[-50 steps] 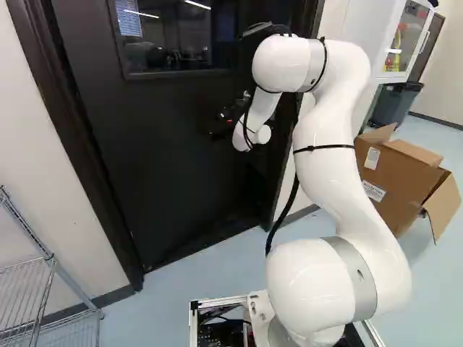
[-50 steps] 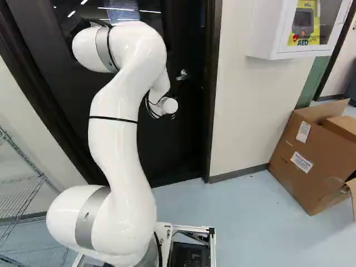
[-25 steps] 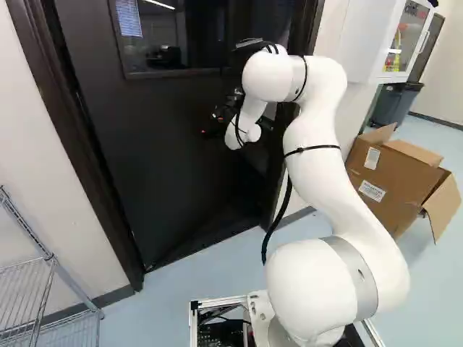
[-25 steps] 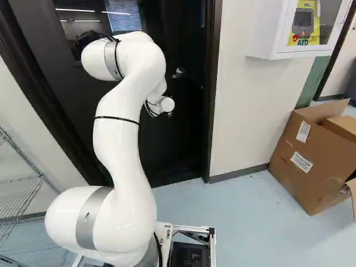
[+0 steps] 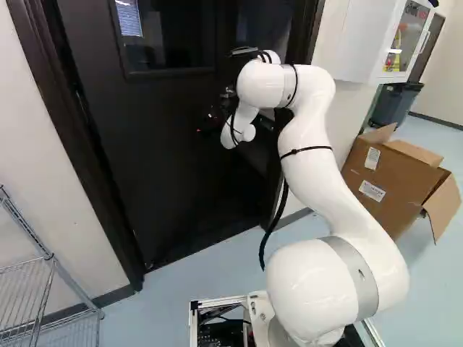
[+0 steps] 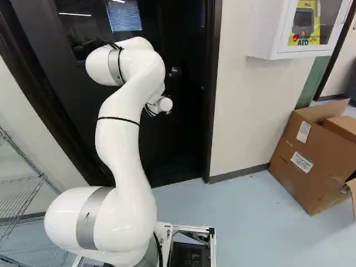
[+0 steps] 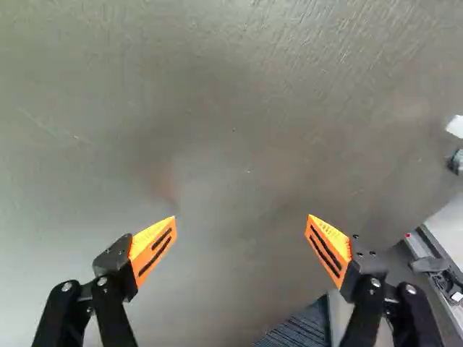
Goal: Open the door and move inside
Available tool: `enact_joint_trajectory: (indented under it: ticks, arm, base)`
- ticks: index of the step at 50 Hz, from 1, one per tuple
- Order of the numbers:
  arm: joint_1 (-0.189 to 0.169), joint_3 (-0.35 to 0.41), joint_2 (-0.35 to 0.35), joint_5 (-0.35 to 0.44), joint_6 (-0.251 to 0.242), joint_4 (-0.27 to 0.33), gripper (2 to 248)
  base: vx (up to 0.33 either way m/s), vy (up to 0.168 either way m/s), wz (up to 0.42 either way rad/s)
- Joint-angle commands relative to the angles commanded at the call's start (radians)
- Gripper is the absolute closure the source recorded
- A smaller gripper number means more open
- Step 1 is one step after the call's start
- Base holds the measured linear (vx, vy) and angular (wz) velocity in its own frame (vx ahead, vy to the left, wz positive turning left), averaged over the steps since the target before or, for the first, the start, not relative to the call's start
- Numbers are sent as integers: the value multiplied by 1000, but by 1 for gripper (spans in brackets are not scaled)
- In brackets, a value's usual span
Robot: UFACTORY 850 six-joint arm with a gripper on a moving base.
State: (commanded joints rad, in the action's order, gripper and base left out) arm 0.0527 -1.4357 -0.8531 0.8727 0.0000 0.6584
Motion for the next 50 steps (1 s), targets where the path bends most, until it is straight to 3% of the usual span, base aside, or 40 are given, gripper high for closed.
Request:
enact_joint_trajectory:
  ticks: [50]
  arm:
    - [-44,330,231,0,0,-83,3]
  base:
    - [0,0,0]
